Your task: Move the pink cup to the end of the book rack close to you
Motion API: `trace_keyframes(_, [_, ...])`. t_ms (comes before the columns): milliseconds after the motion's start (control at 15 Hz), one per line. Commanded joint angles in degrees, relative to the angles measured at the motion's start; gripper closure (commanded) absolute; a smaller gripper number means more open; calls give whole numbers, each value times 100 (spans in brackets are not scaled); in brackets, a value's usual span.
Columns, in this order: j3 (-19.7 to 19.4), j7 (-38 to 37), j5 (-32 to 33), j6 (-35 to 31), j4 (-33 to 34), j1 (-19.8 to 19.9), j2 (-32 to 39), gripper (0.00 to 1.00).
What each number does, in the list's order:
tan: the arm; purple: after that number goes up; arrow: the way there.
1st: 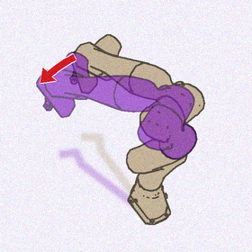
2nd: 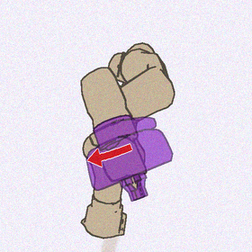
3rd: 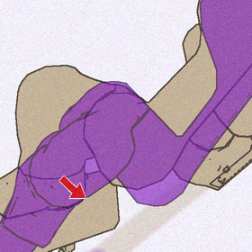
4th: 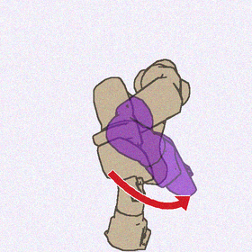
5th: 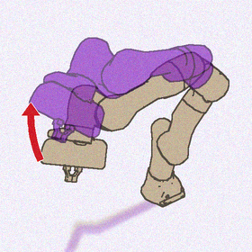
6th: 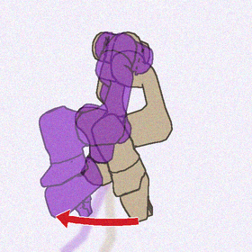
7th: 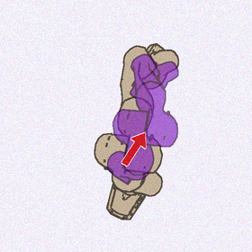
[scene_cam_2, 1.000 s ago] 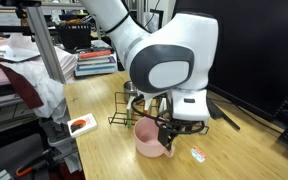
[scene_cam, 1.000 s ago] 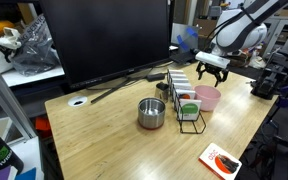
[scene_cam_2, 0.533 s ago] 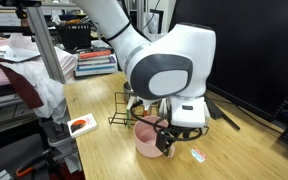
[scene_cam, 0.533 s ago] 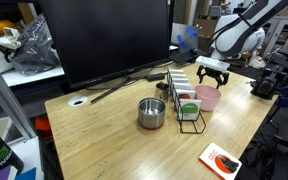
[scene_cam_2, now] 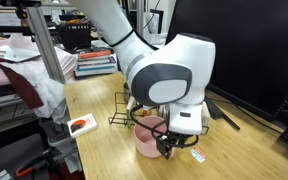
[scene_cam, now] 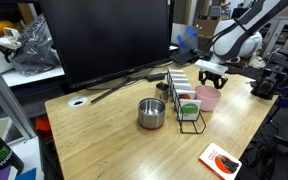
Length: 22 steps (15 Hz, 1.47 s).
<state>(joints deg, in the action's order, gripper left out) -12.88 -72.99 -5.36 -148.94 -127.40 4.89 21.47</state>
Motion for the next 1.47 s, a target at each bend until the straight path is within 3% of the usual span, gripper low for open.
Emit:
trace_keyframes(0, [8, -4, -156, 43, 127, -13, 103, 55])
trace_keyframes(333, [110, 21, -578, -141, 74, 97, -50, 77])
trace_keyframes(467, [42, -27, -706, 19, 97, 104, -139, 91])
trace_keyframes(533, [89, 161, -836, 195, 90, 213, -232, 87])
trace_keyframes(733, [46, 316, -1079, 339, 55, 399, -391, 96])
trace_keyframes(1067, [30, 686, -1272, 525, -34, 617, -650, 96])
trace_keyframes(1400, [23, 1119, -1061, 339, -384, 491, -1489, 96])
